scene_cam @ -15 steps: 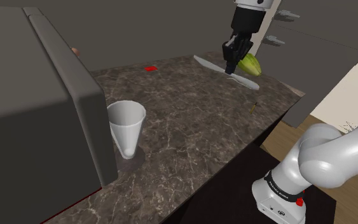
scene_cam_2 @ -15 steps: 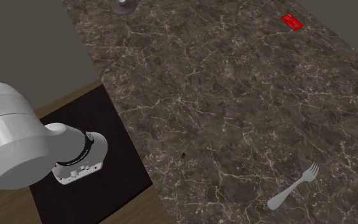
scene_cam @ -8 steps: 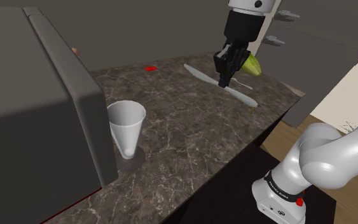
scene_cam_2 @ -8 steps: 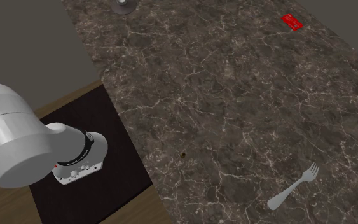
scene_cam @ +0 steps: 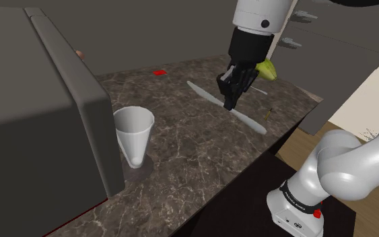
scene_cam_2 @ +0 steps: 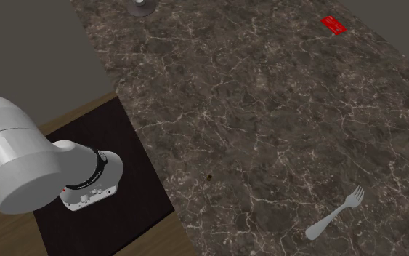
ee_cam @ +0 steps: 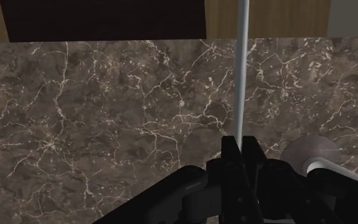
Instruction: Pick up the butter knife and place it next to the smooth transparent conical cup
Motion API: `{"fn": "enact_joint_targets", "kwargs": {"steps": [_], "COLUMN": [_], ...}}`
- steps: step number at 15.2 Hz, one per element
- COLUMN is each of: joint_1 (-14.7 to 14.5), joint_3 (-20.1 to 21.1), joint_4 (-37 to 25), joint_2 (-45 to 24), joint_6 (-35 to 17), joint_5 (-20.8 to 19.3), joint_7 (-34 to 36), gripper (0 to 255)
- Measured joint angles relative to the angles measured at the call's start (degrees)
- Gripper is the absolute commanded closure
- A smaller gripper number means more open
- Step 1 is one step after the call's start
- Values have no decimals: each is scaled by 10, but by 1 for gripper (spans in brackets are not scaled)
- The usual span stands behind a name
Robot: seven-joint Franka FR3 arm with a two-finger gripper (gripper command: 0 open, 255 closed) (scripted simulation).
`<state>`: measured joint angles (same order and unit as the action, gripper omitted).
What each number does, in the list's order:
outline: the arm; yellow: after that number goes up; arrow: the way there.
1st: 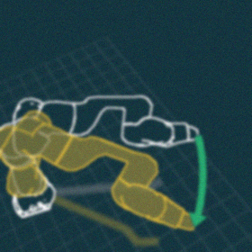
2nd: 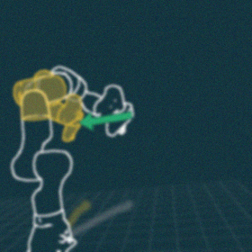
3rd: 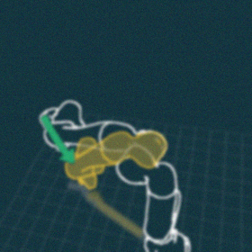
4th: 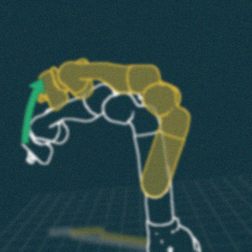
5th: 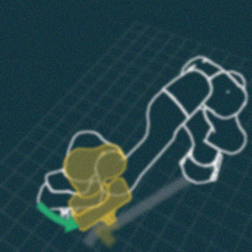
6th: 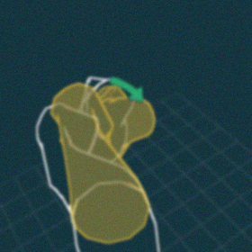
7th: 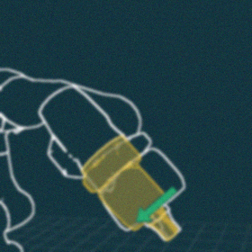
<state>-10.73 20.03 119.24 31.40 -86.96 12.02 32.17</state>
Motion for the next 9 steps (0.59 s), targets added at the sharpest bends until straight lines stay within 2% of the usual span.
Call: {"fn": "enact_joint_targets", "kwargs": {"steps": [9], "joint_1": [-5], "joint_3": [6], "joint_4": [79], "joint_2": [16], "joint_6": [-63], "joint_5": [8], "joint_7": [-7], "gripper": [255]}}
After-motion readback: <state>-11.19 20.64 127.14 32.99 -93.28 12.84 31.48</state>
